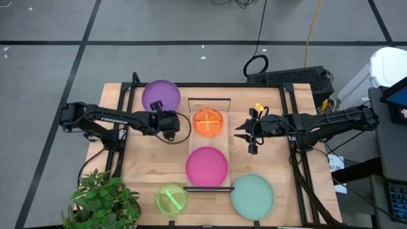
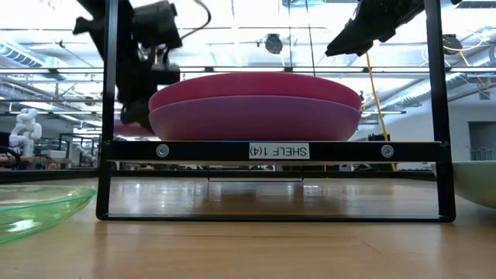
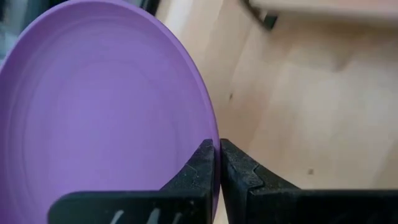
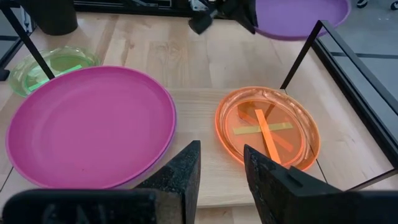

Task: Place and stack plates onto a shelf
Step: Stack the large purple plate on top of the large pink plate on the shelf

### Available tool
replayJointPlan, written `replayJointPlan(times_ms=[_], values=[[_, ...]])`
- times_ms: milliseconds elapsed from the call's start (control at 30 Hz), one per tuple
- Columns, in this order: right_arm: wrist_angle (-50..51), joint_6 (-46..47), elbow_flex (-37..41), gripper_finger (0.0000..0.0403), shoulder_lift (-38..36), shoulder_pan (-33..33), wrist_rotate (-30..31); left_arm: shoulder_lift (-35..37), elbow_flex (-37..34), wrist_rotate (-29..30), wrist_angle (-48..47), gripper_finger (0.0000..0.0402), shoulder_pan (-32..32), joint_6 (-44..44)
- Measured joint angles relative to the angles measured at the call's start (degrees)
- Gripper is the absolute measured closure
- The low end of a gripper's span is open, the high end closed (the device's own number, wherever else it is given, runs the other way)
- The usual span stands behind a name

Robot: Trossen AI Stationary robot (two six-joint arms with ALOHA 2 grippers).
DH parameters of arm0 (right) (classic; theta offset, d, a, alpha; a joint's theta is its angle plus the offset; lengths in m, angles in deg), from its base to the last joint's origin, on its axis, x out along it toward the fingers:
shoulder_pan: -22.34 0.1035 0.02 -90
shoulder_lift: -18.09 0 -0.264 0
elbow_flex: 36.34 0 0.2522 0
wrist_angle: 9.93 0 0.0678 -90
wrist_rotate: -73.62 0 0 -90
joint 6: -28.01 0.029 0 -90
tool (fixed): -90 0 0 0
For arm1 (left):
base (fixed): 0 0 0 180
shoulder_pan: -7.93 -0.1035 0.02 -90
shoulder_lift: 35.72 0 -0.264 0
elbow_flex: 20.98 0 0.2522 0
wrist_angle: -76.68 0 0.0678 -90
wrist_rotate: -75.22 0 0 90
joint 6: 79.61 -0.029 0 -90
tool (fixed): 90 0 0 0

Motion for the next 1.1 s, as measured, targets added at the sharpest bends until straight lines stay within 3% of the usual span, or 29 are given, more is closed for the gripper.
replayJointPlan(times_ms=[367,700,1100], values=[[1.2,1.2,0.0,0.0298,0.0,0.0,0.0,0.0,11.8,3.4,-11.0,0.039,11.1,0.8],[3.5,1.7,0.0,0.0298,0.0,0.0,0.0,0.0,20.3,3.4,-13.7,0.0382,20.4,-10.3],[3.8,1.7,0.0,0.0298,0.0,0.1,0.0,0.1,21.4,-2.1,-12.4,0.0379,30.0,-25.8]])
